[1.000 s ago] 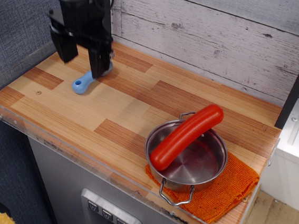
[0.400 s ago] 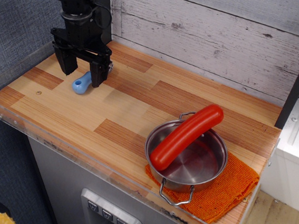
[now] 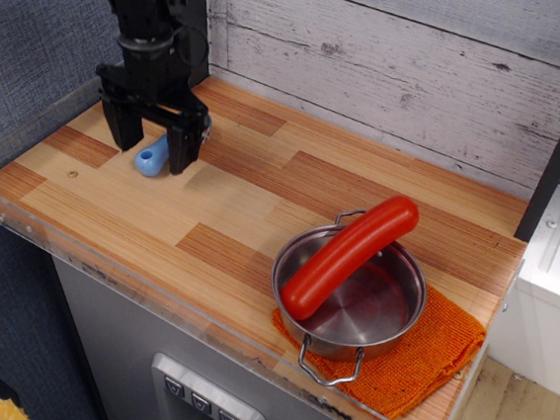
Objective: Put the spoon above the pot.
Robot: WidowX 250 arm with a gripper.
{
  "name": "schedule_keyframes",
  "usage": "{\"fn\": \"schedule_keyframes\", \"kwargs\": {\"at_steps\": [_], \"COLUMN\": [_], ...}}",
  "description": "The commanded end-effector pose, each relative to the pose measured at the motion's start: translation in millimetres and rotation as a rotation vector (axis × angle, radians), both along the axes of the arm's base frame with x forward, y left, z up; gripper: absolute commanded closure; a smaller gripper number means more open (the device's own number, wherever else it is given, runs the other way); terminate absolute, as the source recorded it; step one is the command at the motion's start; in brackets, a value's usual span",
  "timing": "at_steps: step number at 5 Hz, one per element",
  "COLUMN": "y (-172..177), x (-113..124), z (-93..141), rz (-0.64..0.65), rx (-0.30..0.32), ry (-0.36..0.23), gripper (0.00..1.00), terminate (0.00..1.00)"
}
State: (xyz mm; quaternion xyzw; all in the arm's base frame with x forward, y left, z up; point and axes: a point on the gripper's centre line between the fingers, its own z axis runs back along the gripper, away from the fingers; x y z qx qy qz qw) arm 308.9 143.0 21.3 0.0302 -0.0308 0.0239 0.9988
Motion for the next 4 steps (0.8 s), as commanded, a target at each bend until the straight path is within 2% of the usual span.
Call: {"fn": "schedule_keyframes", "kwargs": {"at_steps": [1, 2, 3, 4], "y": [-0.1, -2.2, -3.5, -7.1], "x": [-2.2, -5.3, -11.4, -27.7], "z": [-7.7, 1.8, 29.2, 79.0], "rz": [-0.004, 0.021, 0.022, 0.054], "rx": [0.011, 0.005, -0.006, 0.071], "ry": [0.011, -0.014, -0.059, -0.139], "gripper": [0.0, 1.0, 1.0, 1.0], "terminate": [0.0, 0.0, 0.0, 0.0]}}
